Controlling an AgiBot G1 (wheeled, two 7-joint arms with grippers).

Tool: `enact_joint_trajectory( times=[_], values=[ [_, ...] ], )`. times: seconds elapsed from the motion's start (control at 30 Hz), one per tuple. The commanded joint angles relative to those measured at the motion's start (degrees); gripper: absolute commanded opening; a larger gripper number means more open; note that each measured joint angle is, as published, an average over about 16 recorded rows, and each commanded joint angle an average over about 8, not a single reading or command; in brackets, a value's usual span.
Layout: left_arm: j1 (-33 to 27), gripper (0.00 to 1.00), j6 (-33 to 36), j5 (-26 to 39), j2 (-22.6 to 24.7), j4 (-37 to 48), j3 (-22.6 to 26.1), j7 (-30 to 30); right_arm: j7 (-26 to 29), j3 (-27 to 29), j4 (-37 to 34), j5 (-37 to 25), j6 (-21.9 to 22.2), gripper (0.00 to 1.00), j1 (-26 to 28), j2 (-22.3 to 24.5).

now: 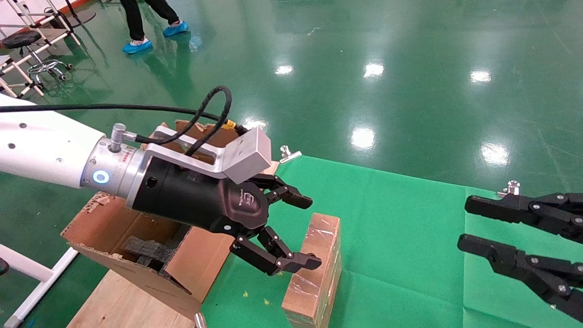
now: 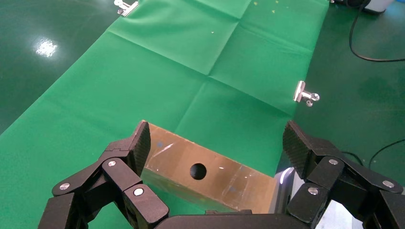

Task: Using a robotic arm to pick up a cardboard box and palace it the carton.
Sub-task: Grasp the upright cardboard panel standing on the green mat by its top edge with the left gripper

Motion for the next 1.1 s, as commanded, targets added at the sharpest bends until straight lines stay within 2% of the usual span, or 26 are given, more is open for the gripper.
enact_joint_trajectory(
  times=[0.03,0.17,0.37,0.6,0.93,1.1],
  values=[
    [0.3,1.0,0.0,-0.4,0.0,0.3,-0.2,0.3,0.0,0.0,0.0,0.0,0.0,0.0,0.0,0.0],
    [-3.5,1.0,0.6,2.5,1.7,0.7,4.5,-4.6,0.0,0.0,0.0,0.0,0.0,0.0,0.0,0.0],
    [-12.8,1.0,1.1,7.0,5.7,1.1,15.2,-15.2,0.0,0.0,0.0,0.0,0.0,0.0,0.0,0.0],
    [-20.4,1.0,1.7,4.9,9.4,3.8,25.7,-27.1,0.0,0.0,0.0,0.0,0.0,0.0,0.0,0.0],
    [-22.3,1.0,1.0,3.6,10.6,4.6,29.9,-30.2,0.0,0.0,0.0,0.0,0.0,0.0,0.0,0.0],
    [-26.1,1.0,1.0,5.1,14.6,5.5,36.3,-36.5,0.0,0.0,0.0,0.0,0.0,0.0,0.0,0.0]
  ],
)
